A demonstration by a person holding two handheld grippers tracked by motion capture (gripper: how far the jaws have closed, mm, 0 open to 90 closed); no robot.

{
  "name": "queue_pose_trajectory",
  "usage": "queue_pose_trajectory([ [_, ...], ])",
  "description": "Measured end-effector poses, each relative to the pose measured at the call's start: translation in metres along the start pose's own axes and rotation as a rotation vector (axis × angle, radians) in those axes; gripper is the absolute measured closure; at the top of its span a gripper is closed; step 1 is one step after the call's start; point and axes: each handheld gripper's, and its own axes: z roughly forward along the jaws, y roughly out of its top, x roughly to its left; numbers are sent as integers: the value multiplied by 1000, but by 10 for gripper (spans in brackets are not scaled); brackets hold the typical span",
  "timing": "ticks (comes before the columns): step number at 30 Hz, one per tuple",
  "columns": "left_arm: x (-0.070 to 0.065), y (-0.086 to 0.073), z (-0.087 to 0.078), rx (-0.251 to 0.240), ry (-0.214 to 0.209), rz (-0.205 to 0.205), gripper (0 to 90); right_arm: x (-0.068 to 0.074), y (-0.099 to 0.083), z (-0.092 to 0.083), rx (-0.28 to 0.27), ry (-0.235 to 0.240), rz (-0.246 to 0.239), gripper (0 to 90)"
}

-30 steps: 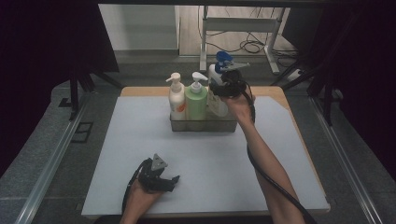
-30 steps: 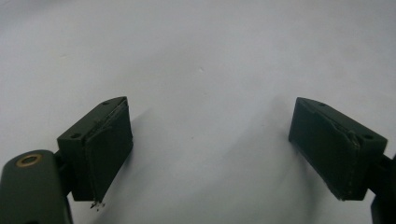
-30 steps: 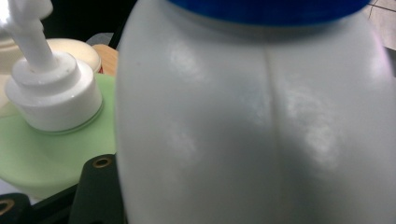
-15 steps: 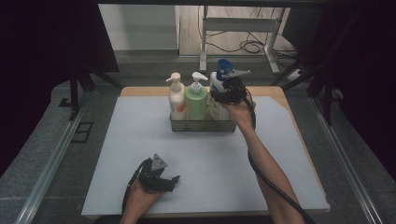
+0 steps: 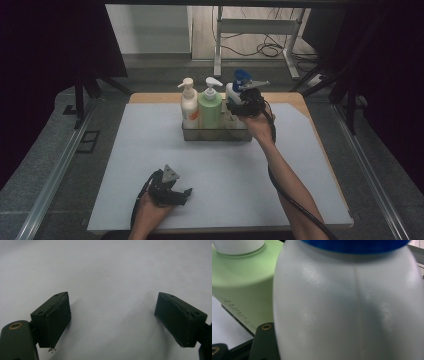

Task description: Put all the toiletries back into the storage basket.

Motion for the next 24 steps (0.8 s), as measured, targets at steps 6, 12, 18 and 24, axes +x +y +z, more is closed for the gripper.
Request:
queue_pose_trajectory([
  [6, 0, 0, 0, 0, 0, 1, 132, 1, -4, 0, 4, -8, -10, 381],
  [12, 0, 0, 0, -2, -1, 0, 132, 1, -13, 4, 19, -20, -14, 381],
  [18, 0, 0, 0, -1, -1, 0, 132, -1, -15, 3, 13, -20, 4, 380],
  [24, 0, 0, 0, -1, 0, 1, 132, -4, -17, 1, 13, -17, 32, 373],
])
